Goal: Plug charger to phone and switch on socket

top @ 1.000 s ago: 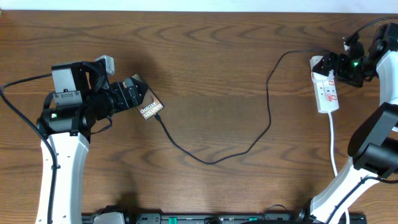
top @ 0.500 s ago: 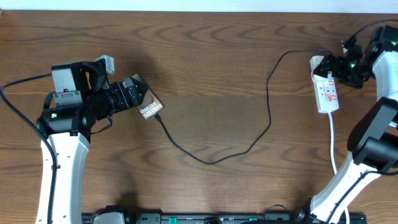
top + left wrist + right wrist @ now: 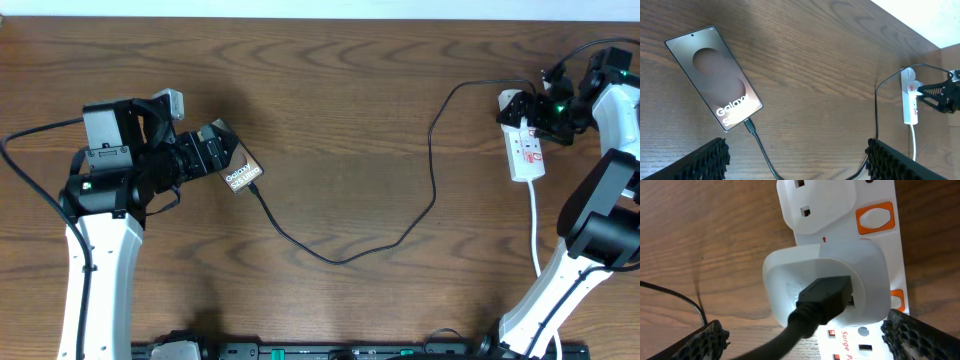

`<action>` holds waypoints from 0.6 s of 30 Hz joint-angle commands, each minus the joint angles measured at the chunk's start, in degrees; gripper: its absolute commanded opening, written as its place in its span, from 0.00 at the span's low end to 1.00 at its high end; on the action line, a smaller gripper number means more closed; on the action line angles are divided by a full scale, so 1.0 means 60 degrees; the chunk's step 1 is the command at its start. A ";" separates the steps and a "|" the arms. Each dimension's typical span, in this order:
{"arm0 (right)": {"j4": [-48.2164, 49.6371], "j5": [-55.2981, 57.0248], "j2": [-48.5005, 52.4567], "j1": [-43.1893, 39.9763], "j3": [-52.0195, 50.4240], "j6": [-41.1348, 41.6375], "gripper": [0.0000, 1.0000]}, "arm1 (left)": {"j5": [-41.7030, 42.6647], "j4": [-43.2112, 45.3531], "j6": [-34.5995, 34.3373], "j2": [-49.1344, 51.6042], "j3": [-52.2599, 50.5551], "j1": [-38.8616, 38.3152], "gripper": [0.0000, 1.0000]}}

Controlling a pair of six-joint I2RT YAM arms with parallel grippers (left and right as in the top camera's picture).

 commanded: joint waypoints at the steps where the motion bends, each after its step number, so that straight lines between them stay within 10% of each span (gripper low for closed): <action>1: -0.0004 -0.0189 0.0036 0.0058 0.0026 0.0076 0.99 | -0.0055 0.0011 0.0025 -0.0058 0.0000 -0.0029 0.86; 18: 0.0000 -0.0171 0.0780 0.0794 0.0026 0.0182 0.99 | -0.0055 0.0000 0.0029 -0.0058 0.0000 -0.0029 0.86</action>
